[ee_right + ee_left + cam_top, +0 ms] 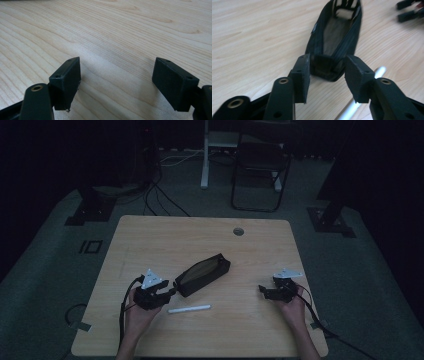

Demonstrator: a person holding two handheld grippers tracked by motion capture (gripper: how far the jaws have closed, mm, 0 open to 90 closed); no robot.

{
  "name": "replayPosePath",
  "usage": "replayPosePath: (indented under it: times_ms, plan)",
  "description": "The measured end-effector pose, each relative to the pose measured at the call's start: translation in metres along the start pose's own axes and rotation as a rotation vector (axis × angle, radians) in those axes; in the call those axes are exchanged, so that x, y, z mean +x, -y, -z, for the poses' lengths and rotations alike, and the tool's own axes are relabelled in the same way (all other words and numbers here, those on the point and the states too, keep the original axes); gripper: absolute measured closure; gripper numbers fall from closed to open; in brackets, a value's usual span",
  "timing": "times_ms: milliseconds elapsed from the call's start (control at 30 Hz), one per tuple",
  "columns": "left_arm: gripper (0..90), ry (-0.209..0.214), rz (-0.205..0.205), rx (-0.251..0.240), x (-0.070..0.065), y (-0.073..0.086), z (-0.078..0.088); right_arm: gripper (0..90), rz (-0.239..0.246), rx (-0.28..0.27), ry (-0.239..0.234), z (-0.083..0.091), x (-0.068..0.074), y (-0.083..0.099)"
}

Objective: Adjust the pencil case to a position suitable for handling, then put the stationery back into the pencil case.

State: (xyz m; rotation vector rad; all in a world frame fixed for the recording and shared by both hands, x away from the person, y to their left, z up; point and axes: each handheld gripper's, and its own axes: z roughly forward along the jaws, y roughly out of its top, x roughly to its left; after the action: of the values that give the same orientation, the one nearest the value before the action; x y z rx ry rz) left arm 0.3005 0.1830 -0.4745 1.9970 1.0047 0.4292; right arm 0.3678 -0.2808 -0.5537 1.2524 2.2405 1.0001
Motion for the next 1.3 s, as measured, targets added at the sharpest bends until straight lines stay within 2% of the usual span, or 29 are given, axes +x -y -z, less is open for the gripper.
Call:
replayPosePath:
  times_ms: [167,333,533,733,900,1300]
  plan:
    - [49.6,0.007,-0.034,-0.026,-0.003,-0.004,0.007,23.0,0.002,-0.001,0.000,0.000,0.000,0.000]
    - [48.0,0.011,-0.047,-0.032,-0.005,-0.006,0.009,23.0,0.002,-0.001,-0.001,0.000,0.000,0.000]
    - [45.4,0.051,-0.088,-0.040,-0.010,-0.005,0.011,23.0,0.003,-0.001,-0.001,0.000,0.000,0.000]
    - [45.3,0.081,-0.147,-0.017,-0.021,-0.002,0.005,23.0,0.003,-0.001,-0.001,0.000,0.000,0.000]
    - [45.6,0.081,-0.161,-0.001,-0.025,0.002,0.003,23.0,0.004,-0.001,-0.001,0.000,0.000,0.000]
    - [45.7,0.132,-0.206,0.038,-0.031,0.016,-0.007,23.0,0.004,0.000,-0.002,0.000,0.000,0.000]
